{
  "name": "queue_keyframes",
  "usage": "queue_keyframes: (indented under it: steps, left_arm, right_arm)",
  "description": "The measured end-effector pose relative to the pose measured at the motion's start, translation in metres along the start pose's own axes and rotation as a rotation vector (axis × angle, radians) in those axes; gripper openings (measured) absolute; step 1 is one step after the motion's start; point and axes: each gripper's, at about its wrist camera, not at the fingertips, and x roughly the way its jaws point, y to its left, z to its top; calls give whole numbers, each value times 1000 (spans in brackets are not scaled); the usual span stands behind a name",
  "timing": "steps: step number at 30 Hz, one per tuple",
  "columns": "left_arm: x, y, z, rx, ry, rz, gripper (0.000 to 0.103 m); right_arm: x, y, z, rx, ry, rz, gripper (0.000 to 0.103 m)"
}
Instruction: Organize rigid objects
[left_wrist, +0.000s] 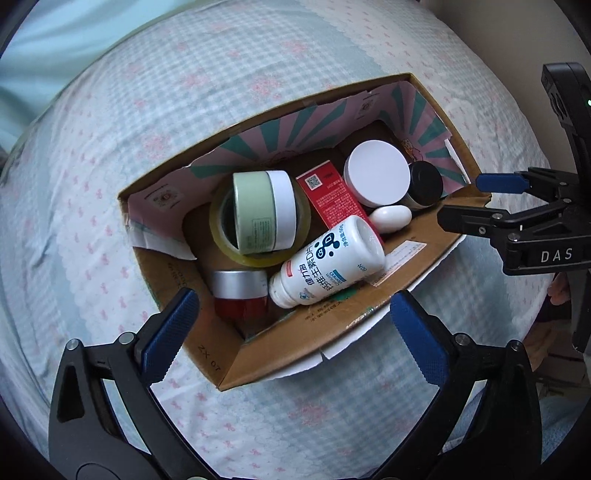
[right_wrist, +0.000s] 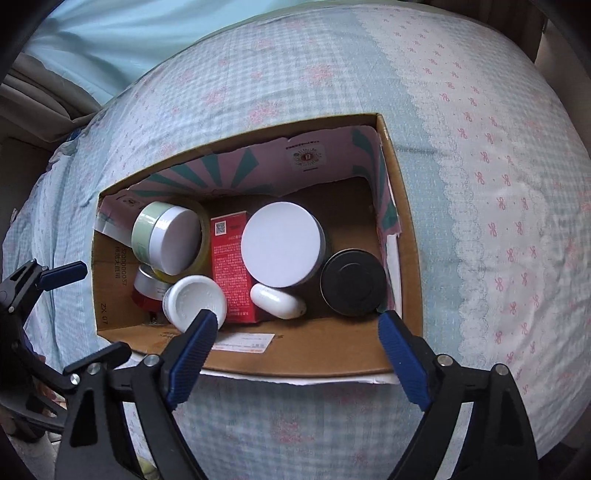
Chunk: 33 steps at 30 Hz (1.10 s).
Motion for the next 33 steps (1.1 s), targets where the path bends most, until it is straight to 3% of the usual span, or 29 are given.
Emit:
queue_keyframes:
  steps: [8, 17, 23, 28, 33]
  left_arm:
    - [-38, 0, -13, -59, -70, 22, 103]
    - [-126, -13, -22, -164, -224, 41, 103]
    - [-210, -40, -37, -275, -387, 63, 103]
    - [-294, -78, -61, -380, -593, 94, 103]
    - [-353, -121, -81, -402, -739, 173, 103]
  right_arm:
    - [-38, 13, -17, -26, -48, -12, 87]
    - [-118, 32, -21, -81, -150, 11, 87]
    - [-200, 41, -34, -154, -251, -16, 87]
    - [-288, 40, -56, -212, -396, -52, 87]
    - [-359, 31, -82, -225, -550, -72, 87]
